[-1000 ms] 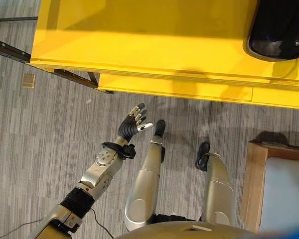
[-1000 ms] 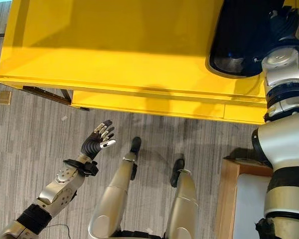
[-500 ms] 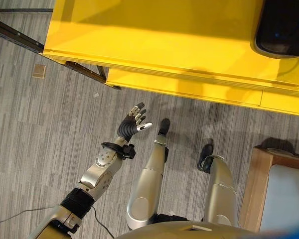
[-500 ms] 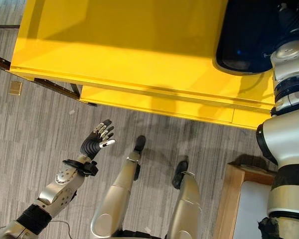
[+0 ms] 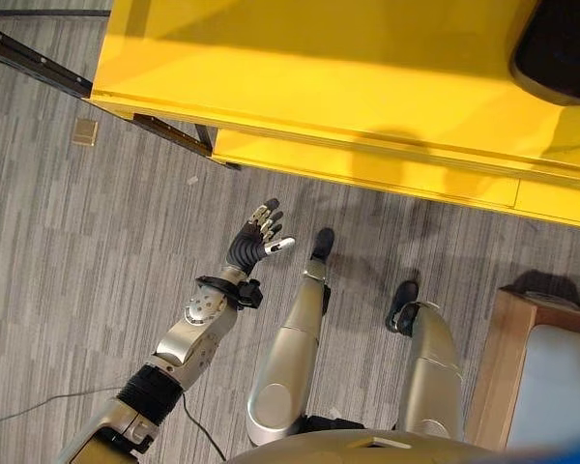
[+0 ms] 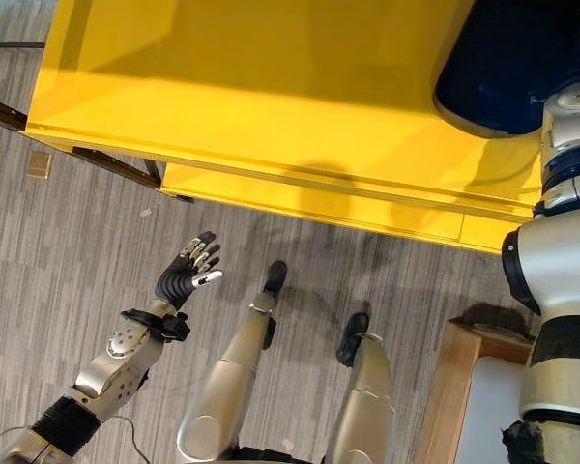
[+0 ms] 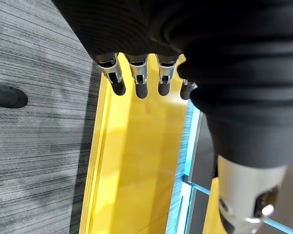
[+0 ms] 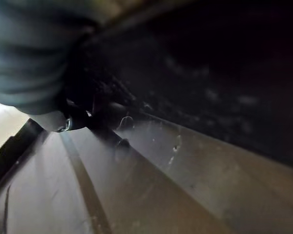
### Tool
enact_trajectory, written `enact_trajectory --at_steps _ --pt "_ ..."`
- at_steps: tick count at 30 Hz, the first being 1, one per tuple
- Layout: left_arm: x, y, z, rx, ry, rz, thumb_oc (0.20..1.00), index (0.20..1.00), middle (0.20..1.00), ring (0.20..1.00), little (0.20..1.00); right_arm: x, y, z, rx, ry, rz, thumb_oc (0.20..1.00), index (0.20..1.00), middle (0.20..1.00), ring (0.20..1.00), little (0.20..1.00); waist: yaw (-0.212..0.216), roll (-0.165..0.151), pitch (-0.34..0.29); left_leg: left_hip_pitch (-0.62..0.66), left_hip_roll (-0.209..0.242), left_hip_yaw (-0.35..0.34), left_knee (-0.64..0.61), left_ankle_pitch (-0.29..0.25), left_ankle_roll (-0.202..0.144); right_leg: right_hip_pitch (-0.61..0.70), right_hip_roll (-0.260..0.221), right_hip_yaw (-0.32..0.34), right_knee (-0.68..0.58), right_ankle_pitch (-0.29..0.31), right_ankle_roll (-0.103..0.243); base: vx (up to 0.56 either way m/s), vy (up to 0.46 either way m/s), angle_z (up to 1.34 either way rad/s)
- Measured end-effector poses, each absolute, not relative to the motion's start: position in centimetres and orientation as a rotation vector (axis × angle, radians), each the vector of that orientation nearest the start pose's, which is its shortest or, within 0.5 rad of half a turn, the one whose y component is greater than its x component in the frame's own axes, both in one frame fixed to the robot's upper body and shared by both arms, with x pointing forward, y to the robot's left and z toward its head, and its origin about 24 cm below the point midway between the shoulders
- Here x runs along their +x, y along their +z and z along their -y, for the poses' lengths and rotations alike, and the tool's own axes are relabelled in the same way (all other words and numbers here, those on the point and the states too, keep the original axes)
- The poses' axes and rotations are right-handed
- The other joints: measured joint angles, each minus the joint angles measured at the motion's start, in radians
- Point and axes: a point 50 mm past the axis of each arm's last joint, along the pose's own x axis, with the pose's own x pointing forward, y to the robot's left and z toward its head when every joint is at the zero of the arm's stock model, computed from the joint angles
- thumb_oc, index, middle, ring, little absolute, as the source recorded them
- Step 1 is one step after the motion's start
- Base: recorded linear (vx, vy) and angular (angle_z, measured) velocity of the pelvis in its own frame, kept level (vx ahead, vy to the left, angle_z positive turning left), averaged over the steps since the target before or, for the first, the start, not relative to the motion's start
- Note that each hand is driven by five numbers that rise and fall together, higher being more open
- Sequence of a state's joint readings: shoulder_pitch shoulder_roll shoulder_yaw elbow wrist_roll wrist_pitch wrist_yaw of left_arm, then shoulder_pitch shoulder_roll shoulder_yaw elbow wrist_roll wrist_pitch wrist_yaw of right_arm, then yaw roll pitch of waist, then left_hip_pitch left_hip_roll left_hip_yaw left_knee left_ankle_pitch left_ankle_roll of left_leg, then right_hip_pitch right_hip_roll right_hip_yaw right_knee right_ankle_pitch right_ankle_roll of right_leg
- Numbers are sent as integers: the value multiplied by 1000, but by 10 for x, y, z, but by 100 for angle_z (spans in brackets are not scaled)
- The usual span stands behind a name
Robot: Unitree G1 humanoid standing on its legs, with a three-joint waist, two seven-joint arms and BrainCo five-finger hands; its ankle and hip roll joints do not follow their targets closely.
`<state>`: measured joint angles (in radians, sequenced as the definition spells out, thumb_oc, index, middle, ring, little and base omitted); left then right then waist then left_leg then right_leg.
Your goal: Move parts from the plastic box to the shelf.
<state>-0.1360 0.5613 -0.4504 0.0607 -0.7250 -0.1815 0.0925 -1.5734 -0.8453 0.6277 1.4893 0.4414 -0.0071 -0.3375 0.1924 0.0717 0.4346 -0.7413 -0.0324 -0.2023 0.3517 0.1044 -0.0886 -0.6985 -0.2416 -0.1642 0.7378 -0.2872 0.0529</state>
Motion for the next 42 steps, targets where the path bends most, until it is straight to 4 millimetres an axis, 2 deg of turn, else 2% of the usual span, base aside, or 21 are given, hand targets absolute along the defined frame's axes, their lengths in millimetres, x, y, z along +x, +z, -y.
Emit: enact_trajectory --at_steps 11,12,13,14,16,24,31,42 --pt "263 53 -164 -150 -264 -21 1000 1000 1000 1000 1000 362 338 352 -403 -866 194 200 200 200 200 200 22 1 -1 -11 -5 -2 3 1 4 -15 -5 0 15 -3 -2 0 0 0" --pt "263 53 -165 -149 -264 -21 1000 1000 1000 1000 1000 362 338 352 -404 -866 195 382 382 382 382 382 23 1 -1 -11 -5 -3 5 1 4 -15 -6 -1 16 -4 -2 0 0 0" --pt "263 53 -164 -149 -264 -21 1000 1000 1000 1000 1000 362 338 352 -410 -865 194 856 856 856 856 856 23 1 -1 -11 -6 -3 5 1 4 -15 -6 -1 17 -4 -2 0 0 0" --pt "263 53 -164 -149 -264 -21 1000 1000 1000 1000 1000 363 338 352 -421 -865 193 1000 1000 1000 1000 1000 23 1 -1 -11 -6 -3 6 1 4 -15 -6 -1 19 -4 -2 0 0 0" --pt "263 53 -165 -149 -264 -20 1000 1000 1000 1000 1000 364 339 349 -474 -860 193 1000 1000 1000 1000 1000 22 1 -1 -11 -6 -4 8 1 4 -15 -6 -1 21 -4 -2 0 0 0" --pt "262 53 -165 -150 -263 -21 1000 1000 1000 1000 1000 367 347 340 -480 -825 239 1000 1000 1000 1000 1000 19 0 -2 -12 -6 -5 13 1 4 -16 -6 -1 27 -5 -3 0 0 0" --pt "260 51 -174 -118 -251 -37 1000 1000 1000 1000 1000 364 372 331 -457 -818 321 1000 1000 1000 1000 1000 18 -6 -7 -13 -5 -4 17 1 4 -17 -5 1 28 -4 -3 0 0 0" --pt "257 48 -178 -118 -239 -49 1000 1000 1000 1000 1000 368 389 311 -442 -782 424 1000 1000 1000 1000 1000 9 -30 -21 4 0 -1 18 1 5 2 -1 3 18 1 -4 0 0 0"
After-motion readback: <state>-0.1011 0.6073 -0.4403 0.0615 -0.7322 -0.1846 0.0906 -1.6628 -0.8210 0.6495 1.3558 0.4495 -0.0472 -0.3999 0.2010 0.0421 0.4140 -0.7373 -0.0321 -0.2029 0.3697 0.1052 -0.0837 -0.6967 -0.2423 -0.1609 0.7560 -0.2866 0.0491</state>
